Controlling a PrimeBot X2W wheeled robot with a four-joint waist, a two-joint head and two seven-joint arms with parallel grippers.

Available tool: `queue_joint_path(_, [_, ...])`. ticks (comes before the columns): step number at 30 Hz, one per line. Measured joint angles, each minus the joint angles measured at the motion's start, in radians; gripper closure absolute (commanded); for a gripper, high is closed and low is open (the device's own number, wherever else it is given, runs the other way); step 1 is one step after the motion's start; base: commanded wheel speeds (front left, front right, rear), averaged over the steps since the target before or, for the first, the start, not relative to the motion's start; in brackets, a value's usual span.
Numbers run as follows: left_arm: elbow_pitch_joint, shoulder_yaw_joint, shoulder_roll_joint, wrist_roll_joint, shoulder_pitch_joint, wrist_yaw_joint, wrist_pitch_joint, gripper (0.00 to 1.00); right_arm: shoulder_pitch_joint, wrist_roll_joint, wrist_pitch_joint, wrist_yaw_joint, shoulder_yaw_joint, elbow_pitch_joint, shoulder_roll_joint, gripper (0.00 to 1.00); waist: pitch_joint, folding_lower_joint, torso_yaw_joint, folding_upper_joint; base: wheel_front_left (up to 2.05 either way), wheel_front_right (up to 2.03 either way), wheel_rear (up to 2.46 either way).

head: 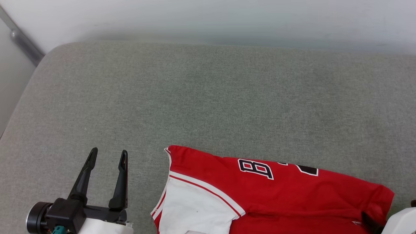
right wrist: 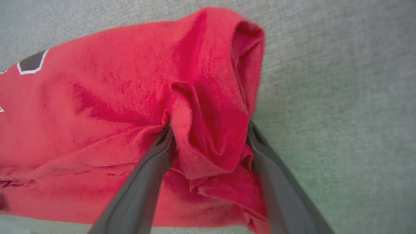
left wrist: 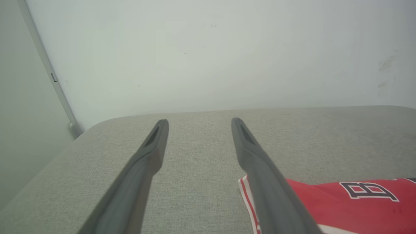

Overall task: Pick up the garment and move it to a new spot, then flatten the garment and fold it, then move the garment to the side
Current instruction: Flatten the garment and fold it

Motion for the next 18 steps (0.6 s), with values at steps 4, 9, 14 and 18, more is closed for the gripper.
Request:
queue_joint_path(4, [0.0,-0.006,0.0,0.0,0.0,0.0,0.0,0.0,0.002,0.009,-0.005,0.0,0.021,0.007,0.0,0.0,-0.007,0.0,-0.004,0.0,0.0,0.0,0.0])
queue_joint_path(9, [0.0,-0.012,0.002,-0.002,0.001,-0.001,0.0,0.0,0.002,-0.012,-0.043,0.001,0.044,0.027,-0.009,1.0,-0.013,0.0,-0.009,0.0,0.0,0.0,0.0])
queue_joint_path(14, [-0.002,-0.012,0.004,-0.007,0.002,-0.001,0.0,0.0,0.0,-0.032,-0.105,0.009,0.042,0.053,-0.005,1.0,-0.016,0.0,-0.015,0.0,0.0,0.0,0.0])
queue_joint_path(18, [-0.002,-0.011,0.007,-0.008,0.005,-0.001,0.0,0.0,-0.009,-0.043,-0.144,0.016,0.017,0.067,-0.01,1.0,-0.018,0.0,-0.02,0.0,0.0,0.0,0.0])
